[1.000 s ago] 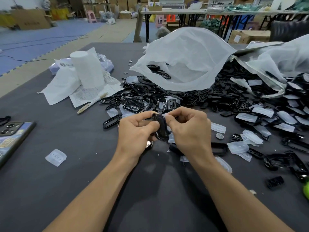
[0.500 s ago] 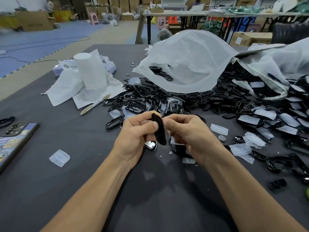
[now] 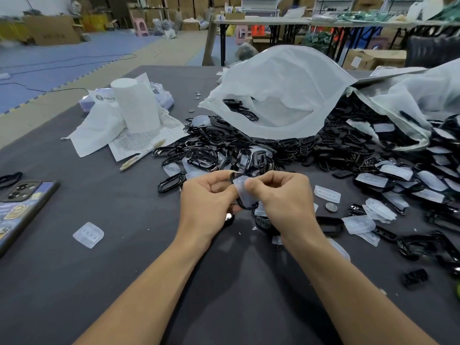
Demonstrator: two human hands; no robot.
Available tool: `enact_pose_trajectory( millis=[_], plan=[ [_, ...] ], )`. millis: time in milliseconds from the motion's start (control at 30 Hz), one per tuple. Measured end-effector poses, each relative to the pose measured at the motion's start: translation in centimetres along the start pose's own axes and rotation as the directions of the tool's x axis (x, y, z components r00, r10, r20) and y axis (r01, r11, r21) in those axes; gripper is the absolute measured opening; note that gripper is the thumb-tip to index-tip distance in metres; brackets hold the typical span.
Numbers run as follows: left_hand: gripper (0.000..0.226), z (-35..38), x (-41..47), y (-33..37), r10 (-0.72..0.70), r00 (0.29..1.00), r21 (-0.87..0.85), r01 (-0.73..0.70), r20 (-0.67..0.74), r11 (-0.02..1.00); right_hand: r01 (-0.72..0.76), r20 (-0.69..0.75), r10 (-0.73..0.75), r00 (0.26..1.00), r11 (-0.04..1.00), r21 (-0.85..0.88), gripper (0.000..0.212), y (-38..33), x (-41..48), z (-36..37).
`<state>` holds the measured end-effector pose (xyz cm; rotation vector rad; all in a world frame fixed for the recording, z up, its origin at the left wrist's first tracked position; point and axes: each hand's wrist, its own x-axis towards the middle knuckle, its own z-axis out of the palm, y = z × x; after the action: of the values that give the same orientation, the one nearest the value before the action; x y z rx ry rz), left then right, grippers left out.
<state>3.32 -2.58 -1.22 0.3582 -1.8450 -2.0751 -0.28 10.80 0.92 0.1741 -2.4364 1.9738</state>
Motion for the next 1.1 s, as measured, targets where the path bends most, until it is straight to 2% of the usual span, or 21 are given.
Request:
enact_pose_trajectory(
  millis=[100, 233, 300, 467, 567, 700, 800, 900, 1000, 1100],
  plan=[
    [0.017, 0.3, -0.5, 0.5, 0.004, 0.998, -0.095, 0.002, 0.059, 0.995, 0.082, -0.103, -0.096, 0.990, 0.987, -0.139, 0.014, 0.3, -0.5, 0.3],
    [0.036, 0.5, -0.7, 0.9, 0.016, 0.992, -0.180, 0.006, 0.123, 0.984, 0.136, -0.199, -0.186, 0.962, 0.961, -0.242, 0.031, 0.6, -0.8, 0.7],
    [0.036, 0.6, -0.6, 0.8, 0.009, 0.993, -0.193, 0.013, 0.115, 0.981, 0.137, -0.215, -0.206, 0.955, 0.946, -0.294, 0.034, 0.7, -0.7, 0.9],
    [0.039, 0.6, -0.7, 0.7, 0.007, 0.991, -0.209, 0.022, 0.136, 0.978, 0.150, -0.222, -0.237, 0.946, 0.925, -0.350, 0.038, 0.7, -0.8, 1.0],
    [0.025, 0.5, -0.6, 0.7, -0.005, 0.992, -0.212, 0.032, 0.129, 0.977, 0.167, -0.234, -0.261, 0.937, 0.919, -0.356, 0.039, 0.8, -0.9, 1.1],
    [0.028, 0.4, -0.4, 0.4, -0.008, 0.992, -0.222, 0.035, 0.125, 0.975, 0.183, -0.236, -0.281, 0.930, 0.913, -0.365, 0.038, 0.9, -0.8, 1.2],
    [0.017, 0.3, -0.4, 0.5, -0.013, 0.991, -0.222, 0.043, 0.134, 0.974, 0.193, -0.234, -0.300, 0.925, 0.900, -0.392, 0.037, 0.9, -0.8, 1.3],
    [0.016, 0.3, -0.4, 0.6, -0.032, 0.993, -0.210, 0.056, 0.115, 0.976, 0.199, -0.208, -0.307, 0.929, 0.886, -0.418, 0.037, 0.9, -0.8, 1.4],
    [0.022, 0.4, -0.4, 0.8, -0.056, 0.994, -0.210, 0.074, 0.089, 0.975, 0.204, -0.174, -0.294, 0.940, 0.892, -0.404, 0.036, 0.8, -0.6, 1.2],
    [0.019, 0.3, -0.3, 0.8, -0.068, 0.994, -0.210, 0.085, 0.085, 0.974, 0.206, -0.138, -0.269, 0.953, 0.913, -0.352, 0.032, 0.7, -0.5, 0.8]
  ],
)
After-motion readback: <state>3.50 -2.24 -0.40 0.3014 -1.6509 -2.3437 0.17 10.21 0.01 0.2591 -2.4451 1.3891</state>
